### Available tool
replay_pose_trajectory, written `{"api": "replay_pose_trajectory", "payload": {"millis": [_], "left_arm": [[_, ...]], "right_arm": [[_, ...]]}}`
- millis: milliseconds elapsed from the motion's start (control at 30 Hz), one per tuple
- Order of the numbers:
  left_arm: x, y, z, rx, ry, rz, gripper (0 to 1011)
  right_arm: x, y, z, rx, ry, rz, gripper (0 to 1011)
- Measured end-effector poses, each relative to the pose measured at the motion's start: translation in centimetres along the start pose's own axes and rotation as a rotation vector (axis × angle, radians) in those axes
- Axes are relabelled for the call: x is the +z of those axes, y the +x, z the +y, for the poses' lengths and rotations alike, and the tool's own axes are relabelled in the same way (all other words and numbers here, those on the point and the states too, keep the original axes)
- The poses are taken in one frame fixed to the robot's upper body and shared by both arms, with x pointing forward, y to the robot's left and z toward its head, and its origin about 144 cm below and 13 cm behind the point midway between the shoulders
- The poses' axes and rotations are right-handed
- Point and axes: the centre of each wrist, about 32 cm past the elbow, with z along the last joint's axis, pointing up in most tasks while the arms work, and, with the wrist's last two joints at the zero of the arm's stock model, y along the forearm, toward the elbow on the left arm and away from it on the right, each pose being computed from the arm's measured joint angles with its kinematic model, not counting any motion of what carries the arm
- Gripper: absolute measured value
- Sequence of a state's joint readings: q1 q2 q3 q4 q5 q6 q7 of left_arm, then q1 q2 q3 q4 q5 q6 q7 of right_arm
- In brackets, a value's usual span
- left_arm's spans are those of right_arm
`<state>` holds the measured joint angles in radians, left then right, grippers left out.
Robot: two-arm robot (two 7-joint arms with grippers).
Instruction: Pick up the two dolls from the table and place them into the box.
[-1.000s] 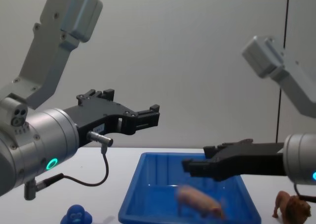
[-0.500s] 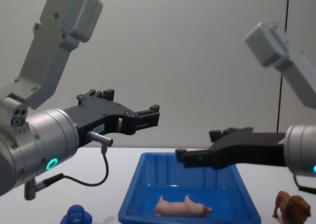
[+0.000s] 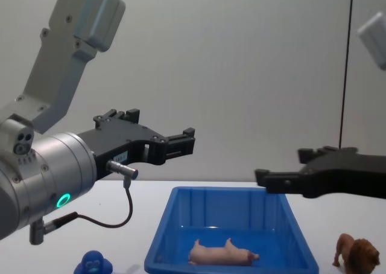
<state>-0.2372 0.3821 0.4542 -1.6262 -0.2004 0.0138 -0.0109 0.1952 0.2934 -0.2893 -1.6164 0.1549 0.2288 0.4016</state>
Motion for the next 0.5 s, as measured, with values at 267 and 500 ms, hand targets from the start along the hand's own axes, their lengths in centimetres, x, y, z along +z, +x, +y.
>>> {"api": "replay_pose_trajectory", "payload": {"millis": [267,500], "left_arm": [[0.0,0.0,0.0,0.000,0.000,0.000,1001],[0.0,0.0,0.0,0.000,0.000,0.000,1002]], "right_arm": [[-0.8,0.6,-1.9,-0.039,-0.014,0.003,1001],[-1.6,1.1,-3.5,-0.069,-0.038,0.004,1001]]}}
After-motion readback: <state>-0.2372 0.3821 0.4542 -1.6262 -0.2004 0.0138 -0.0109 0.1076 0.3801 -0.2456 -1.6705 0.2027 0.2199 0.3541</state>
